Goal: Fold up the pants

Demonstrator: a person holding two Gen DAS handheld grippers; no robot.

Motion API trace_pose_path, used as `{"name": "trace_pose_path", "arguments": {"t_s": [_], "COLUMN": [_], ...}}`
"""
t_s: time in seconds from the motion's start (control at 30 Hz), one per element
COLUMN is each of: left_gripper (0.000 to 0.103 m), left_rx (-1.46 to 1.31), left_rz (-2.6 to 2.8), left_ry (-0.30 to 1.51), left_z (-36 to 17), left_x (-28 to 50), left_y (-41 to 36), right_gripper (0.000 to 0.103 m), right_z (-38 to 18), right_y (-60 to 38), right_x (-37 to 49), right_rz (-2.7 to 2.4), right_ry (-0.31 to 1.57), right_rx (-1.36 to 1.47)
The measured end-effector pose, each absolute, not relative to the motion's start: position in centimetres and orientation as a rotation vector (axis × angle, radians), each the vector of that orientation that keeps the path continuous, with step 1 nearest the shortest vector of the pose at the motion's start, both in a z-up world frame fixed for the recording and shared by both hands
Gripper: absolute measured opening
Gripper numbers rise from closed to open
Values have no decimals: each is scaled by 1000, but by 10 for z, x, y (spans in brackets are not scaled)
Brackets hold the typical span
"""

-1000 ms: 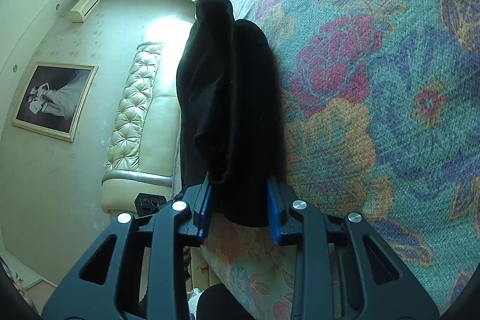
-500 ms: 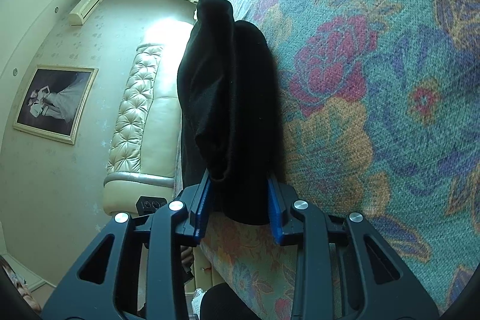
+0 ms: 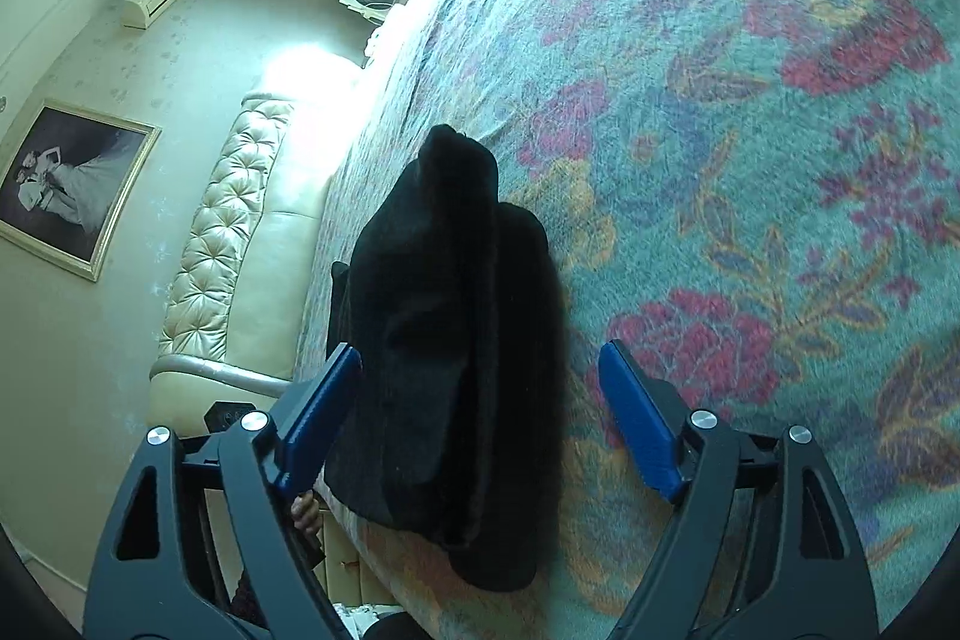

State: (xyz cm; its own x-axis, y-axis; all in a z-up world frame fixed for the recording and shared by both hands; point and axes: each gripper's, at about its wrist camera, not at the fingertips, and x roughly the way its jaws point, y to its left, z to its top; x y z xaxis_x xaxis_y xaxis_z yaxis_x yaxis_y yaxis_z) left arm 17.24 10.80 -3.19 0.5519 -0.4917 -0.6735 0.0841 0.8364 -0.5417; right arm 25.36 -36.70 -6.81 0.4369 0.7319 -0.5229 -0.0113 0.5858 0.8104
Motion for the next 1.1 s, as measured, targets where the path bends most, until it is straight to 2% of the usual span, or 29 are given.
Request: {"name": "trace_pose_path", "arguments": {"t_s": [0.13,0.2,0.3,0.37,0.83,0.97,1.1], "left_gripper": [72,78,82,82,84,85,85], "left_rx": [-332,-304,-348,-354,-350,-349,-343], "left_rz": [-297,-273,-282,-290,-234,-207,-186], "left_ry": [966,992,978,958,939,943,945], "left_z": [-37,-46,-56,-58,-55,-54,-52], "left_x": [208,218,221,219,211,209,204], "left_y": [88,84,88,90,91,90,89], "right_gripper": [81,81,72,70,72,79,81], "right_z": [-70,-72,-75,-76,-77,-76,-74], "right_y": [-353,-354,-360,-364,-386,-382,-377], "right_x": [275,276,275,273,236,224,215], "right_rz": [505,523,546,553,492,487,470], "right_ry": [1035,1028,1019,1015,974,969,967], "right_rx": [754,753,743,750,803,795,776]}}
